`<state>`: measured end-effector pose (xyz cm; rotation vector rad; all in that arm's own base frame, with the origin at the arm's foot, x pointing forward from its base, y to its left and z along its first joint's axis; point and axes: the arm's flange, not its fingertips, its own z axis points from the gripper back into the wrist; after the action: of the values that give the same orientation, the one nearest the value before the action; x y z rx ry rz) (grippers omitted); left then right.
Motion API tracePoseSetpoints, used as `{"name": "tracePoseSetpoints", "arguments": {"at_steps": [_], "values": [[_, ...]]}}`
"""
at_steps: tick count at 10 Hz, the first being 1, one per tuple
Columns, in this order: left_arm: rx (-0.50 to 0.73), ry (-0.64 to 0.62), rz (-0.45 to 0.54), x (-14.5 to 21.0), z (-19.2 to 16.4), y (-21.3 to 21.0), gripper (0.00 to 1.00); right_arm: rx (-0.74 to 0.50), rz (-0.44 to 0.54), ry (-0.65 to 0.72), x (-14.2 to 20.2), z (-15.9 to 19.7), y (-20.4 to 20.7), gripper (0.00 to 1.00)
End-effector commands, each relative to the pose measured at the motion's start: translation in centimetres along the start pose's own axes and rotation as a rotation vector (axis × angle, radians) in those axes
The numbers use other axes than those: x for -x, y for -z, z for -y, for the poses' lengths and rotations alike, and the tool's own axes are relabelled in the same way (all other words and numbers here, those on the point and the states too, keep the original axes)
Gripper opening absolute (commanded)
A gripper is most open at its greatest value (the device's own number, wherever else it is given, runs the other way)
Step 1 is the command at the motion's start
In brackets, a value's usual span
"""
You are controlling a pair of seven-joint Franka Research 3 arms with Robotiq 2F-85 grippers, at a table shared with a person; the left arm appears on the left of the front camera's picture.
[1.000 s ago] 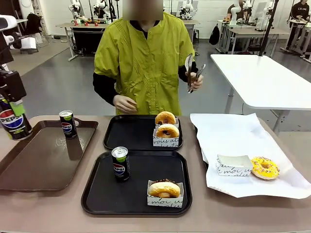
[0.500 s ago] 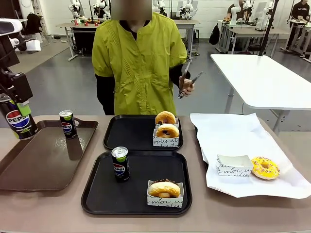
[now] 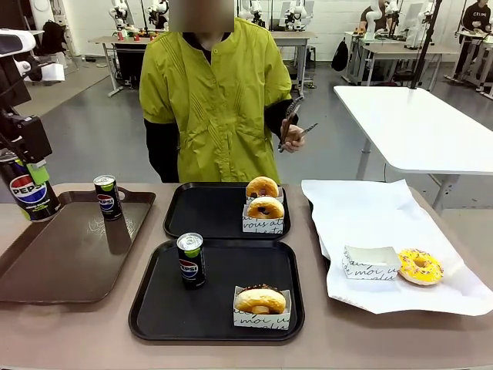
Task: Set up donuts and drinks on trays.
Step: Pick up one Pepsi coke from the Handle tray and place it on the Flat Tray without a Pepsi coke.
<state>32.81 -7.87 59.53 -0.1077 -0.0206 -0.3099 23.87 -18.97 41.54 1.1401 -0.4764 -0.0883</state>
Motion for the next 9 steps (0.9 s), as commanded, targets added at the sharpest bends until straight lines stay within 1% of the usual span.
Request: {"name": "tracePoseSetpoints", "arguments": {"at_steps": [1, 2, 5, 6, 9], "values": [[-0.031, 0.077, 0.035, -1.3, 0.7, 0.5, 0.59, -0.011, 0.001, -0.008, 0.0, 0.0, 0.1, 1.00], [-0.082, 0.091, 0.045, -3.5, 1.7, 1.5, 0.59, -0.011, 0.001, -0.008, 0.0, 0.0, 0.1, 1.00], [-0.138, 0.117, 0.048, -10.4, 4.7, 4.2, 0.59, -0.011, 0.001, -0.008, 0.0, 0.0, 0.1, 1.00], [-0.127, 0.113, 0.040, -13.3, 5.7, 5.0, 0.59, -0.011, 0.001, -0.008, 0.0, 0.0, 0.1, 1.00], [-0.138, 0.104, 0.070, -17.5, 7.2, 7.2, 0.59, -0.011, 0.001, -0.008, 0.0, 0.0, 0.1, 1.00]]}}
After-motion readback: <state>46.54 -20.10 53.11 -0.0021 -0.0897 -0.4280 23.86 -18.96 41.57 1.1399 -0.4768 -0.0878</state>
